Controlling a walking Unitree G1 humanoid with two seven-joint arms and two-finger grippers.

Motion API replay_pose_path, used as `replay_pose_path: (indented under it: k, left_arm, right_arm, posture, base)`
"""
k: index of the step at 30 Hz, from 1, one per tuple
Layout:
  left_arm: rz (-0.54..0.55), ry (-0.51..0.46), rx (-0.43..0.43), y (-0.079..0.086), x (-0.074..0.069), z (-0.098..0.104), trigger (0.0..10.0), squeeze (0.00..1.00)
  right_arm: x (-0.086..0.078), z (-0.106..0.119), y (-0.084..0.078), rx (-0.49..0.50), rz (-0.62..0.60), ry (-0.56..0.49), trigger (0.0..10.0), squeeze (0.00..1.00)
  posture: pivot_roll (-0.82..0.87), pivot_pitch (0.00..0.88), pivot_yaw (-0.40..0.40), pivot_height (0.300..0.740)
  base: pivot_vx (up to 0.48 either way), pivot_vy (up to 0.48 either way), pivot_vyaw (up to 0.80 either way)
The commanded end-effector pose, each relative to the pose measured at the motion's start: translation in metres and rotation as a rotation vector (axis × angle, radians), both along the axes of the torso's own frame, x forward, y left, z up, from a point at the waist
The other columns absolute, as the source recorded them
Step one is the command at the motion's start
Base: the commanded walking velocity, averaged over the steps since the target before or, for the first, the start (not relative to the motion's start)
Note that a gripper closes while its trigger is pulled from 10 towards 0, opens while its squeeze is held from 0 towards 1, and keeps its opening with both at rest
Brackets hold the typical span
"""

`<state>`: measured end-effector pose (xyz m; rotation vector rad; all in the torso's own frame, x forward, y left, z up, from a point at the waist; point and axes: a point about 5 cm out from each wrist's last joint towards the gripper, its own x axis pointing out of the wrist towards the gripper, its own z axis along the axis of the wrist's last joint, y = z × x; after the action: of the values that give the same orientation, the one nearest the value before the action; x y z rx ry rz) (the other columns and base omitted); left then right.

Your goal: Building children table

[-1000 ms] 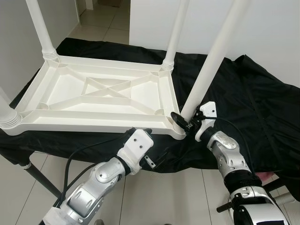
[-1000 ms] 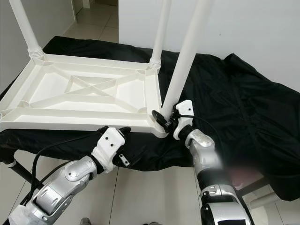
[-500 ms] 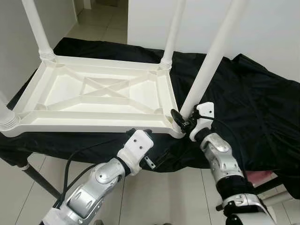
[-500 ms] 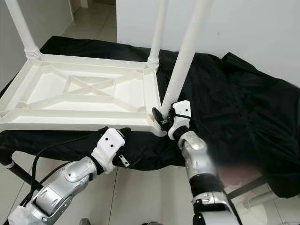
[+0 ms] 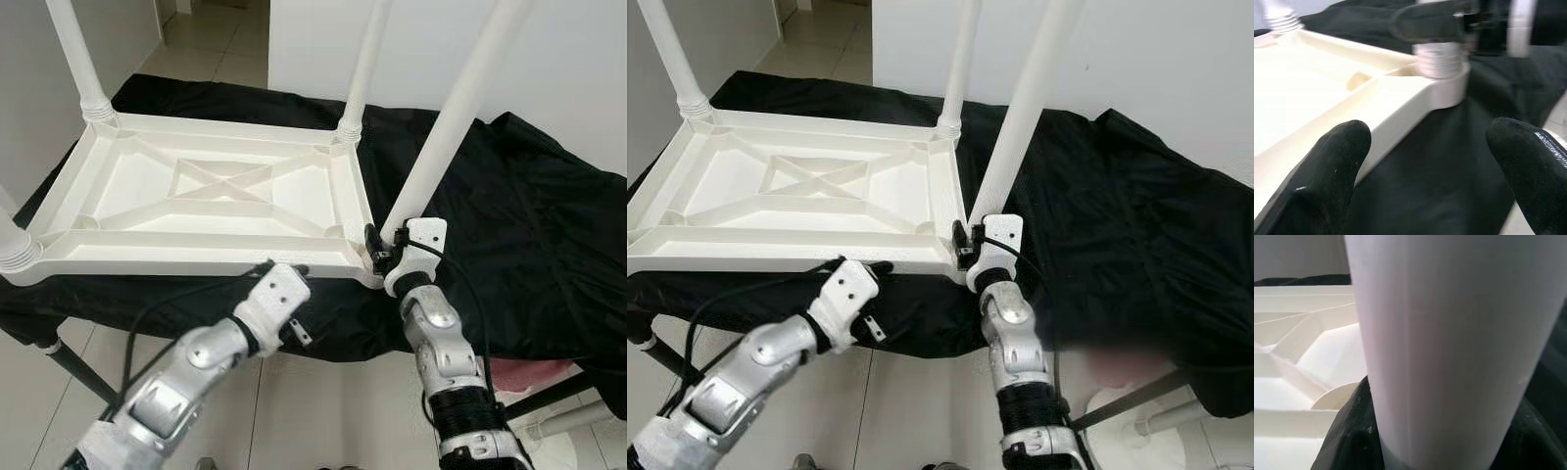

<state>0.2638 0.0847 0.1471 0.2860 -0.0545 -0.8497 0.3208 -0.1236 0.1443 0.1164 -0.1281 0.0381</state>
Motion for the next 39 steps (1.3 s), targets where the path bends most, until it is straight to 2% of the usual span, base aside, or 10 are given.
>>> replay_pose_path:
  k: [1,3,14,15,17,24,25,27,28,39]
  left_arm:
    - [0.001,-0.006,0.013,0.004,0.003,0.001,10.0,0.00]
    - [0.010,-0.018,0.019,0.008,0.005,0.002,10.0,0.00]
    - [-0.007,-0.022,0.019,0.007,0.006,0.003,10.0,0.00]
    - [-0.013,-0.023,0.020,0.006,0.006,0.003,10.0,0.00]
    - [-0.020,-0.023,0.017,0.006,0.007,0.004,10.0,0.00]
    - [-0.061,-0.011,-0.009,0.001,0.003,0.005,10.0,0.00]
    - [-0.072,-0.007,-0.015,-0.001,0.001,0.006,10.0,0.00]
    - [-0.080,-0.005,-0.019,-0.002,0.000,0.006,10.0,0.00]
    - [-0.094,-0.001,-0.023,-0.004,-0.002,0.006,10.0,0.00]
    - [-0.142,0.001,-0.010,-0.009,-0.007,0.006,10.0,0.00]
  right_arm:
    - [-0.009,-0.021,-0.010,0.025,-0.103,0.106,10.0,0.00]
    - [-0.018,-0.019,-0.003,0.037,-0.149,0.104,10.0,0.00]
    - [-0.025,-0.018,0.002,0.033,-0.141,0.113,10.0,0.00]
    - [-0.026,-0.018,0.002,0.039,-0.128,0.109,10.0,0.95]
    - [-0.026,-0.017,0.003,0.043,-0.104,0.096,10.0,1.00]
    - [-0.026,-0.010,-0.002,0.052,-0.002,0.032,10.0,1.00]
    - [-0.025,-0.008,-0.005,0.040,0.043,0.018,10.0,0.48]
    - [-0.025,-0.007,-0.006,0.029,0.075,0.009,10.0,0.48]
    - [-0.024,-0.006,-0.011,0.014,0.124,-0.001,10.0,0.00]
    - [-0.009,-0.001,-0.036,-0.100,0.401,-0.017,10.0,0.00]
  posture:
    - [0.05,0.085,-0.103,0.740]
    - [0.05,0.080,-0.103,0.740]
    - [0.04,0.059,-0.095,0.740]
    - [0.05,0.056,-0.095,0.740]
    - [0.05,0.053,-0.094,0.740]
    - [0.05,0.041,-0.089,0.740]
    - [0.05,0.037,-0.090,0.740]
    - [0.05,0.037,-0.090,0.740]
    - [0.05,0.033,-0.090,0.740]
    - [0.04,0.038,-0.083,0.740]
  base:
    - [0.000,0.000,0.00]
    - [0.000,0.000,0.00]
    - [0.000,0.000,0.00]
    - [0.000,0.000,0.00]
    - [0.000,0.000,0.00]
    - [0.000,0.000,0.00]
    - [0.000,0.000,0.00]
    - [0.000,0.000,0.00]
    - [0.000,0.000,0.00]
    - [0.000,0.000,0.00]
